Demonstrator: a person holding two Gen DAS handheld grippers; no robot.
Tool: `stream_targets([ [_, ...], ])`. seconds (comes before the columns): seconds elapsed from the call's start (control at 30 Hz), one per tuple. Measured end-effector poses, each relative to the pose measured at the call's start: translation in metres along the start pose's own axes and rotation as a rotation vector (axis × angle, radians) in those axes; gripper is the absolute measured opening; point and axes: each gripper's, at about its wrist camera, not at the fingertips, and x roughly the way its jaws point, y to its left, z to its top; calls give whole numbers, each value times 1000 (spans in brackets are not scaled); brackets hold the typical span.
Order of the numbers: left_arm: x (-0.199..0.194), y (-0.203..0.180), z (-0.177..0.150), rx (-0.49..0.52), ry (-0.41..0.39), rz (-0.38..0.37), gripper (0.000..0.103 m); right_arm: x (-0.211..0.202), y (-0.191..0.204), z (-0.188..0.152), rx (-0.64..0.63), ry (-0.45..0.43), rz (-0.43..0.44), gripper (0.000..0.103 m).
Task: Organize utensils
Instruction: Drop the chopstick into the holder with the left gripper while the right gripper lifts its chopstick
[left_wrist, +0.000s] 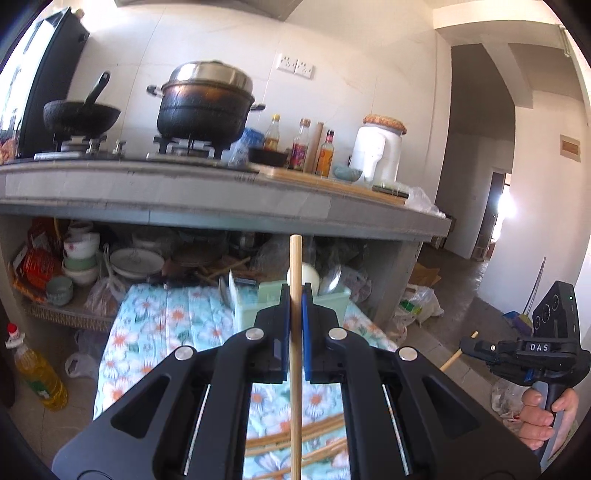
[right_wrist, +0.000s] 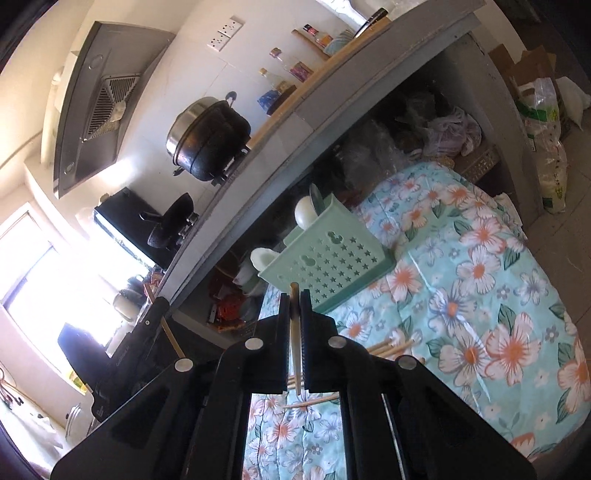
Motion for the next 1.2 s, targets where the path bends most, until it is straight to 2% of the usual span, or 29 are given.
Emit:
stream_targets([
  [0.23, 29, -11, 61, 42, -143, 35, 4, -14, 9, 38, -51, -78, 47, 5],
  [0.43, 79, -16, 109, 12, -280, 83, 4, -13, 2, 60, -56, -110, 72, 5],
  [0.53, 111, -15, 126, -24, -298, 99, 4, -12, -4, 66, -49, -124, 77, 5],
  [0.7, 172, -13, 130, -55, -256, 137, 4, -7, -20, 70, -34, -127, 68, 5],
  [0.9, 226, 0, 116, -72, -187, 196, 4, -2, -37, 71, -4, -110, 50, 5],
  [1.2, 243, 19, 79, -130, -80, 196, 5, -6, -42, 69, 4, -107, 40, 5],
])
